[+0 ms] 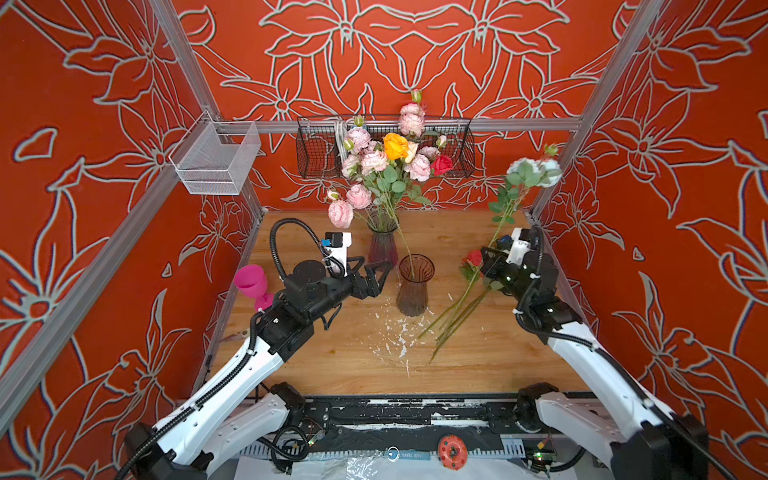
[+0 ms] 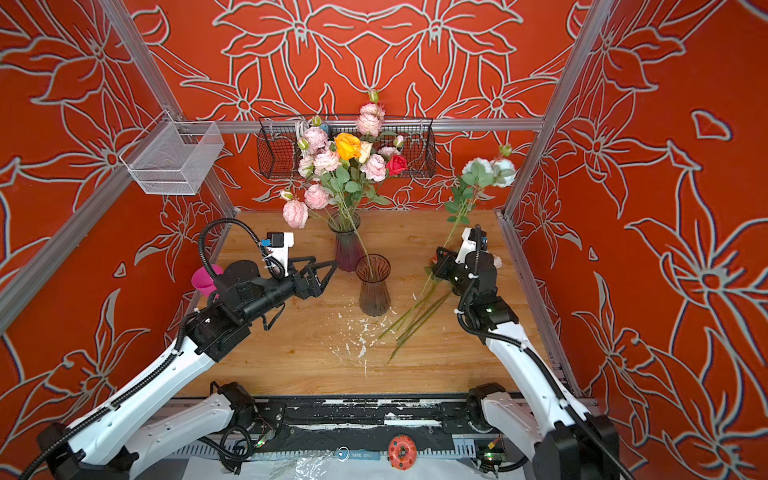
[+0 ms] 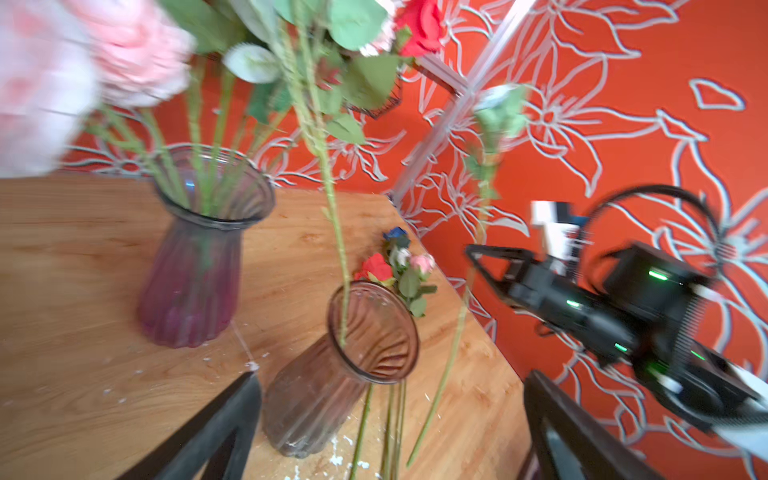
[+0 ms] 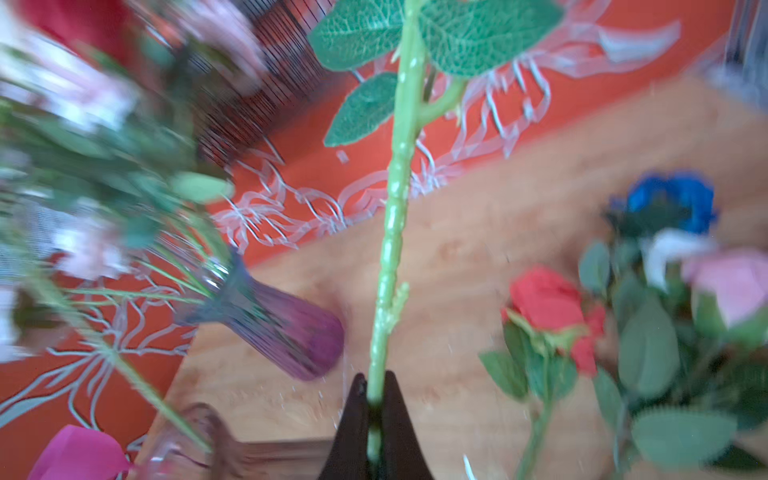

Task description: Arrange the flowers into the vase

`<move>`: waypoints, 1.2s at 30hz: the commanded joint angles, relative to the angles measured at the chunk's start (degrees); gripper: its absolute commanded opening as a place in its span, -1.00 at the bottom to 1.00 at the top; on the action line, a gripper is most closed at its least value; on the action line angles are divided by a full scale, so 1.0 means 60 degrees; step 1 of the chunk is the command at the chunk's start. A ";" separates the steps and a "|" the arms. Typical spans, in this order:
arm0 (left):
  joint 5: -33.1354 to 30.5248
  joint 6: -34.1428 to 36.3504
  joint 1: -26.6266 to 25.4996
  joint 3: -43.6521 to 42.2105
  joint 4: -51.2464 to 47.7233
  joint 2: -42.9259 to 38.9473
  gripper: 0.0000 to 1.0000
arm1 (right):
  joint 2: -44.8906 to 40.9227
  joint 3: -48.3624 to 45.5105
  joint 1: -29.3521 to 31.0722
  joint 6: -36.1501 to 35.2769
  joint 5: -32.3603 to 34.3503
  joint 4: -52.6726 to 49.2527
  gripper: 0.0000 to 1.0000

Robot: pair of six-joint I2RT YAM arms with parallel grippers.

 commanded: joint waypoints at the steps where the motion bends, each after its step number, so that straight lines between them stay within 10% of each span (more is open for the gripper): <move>1: -0.1846 -0.0253 0.0029 -0.0294 -0.0078 -0.0560 0.96 | -0.0397 0.0401 0.0548 -0.0961 0.0674 0.0996 -1.00; 9: -0.5226 -0.1194 0.0291 -0.0542 -0.0885 -0.1316 0.96 | 0.0959 0.3081 0.2587 -0.2713 0.0997 0.1308 -1.00; 19: -0.4460 -0.1211 0.0523 -0.0454 -0.0859 -0.1050 0.96 | 0.2902 0.6480 0.3450 -0.3641 0.1465 -0.0146 -1.00; 36: -0.3722 -0.1327 0.0804 -0.0497 -0.0657 -0.0939 0.96 | 0.3443 0.3317 0.3908 -0.3855 0.0969 0.1782 -0.78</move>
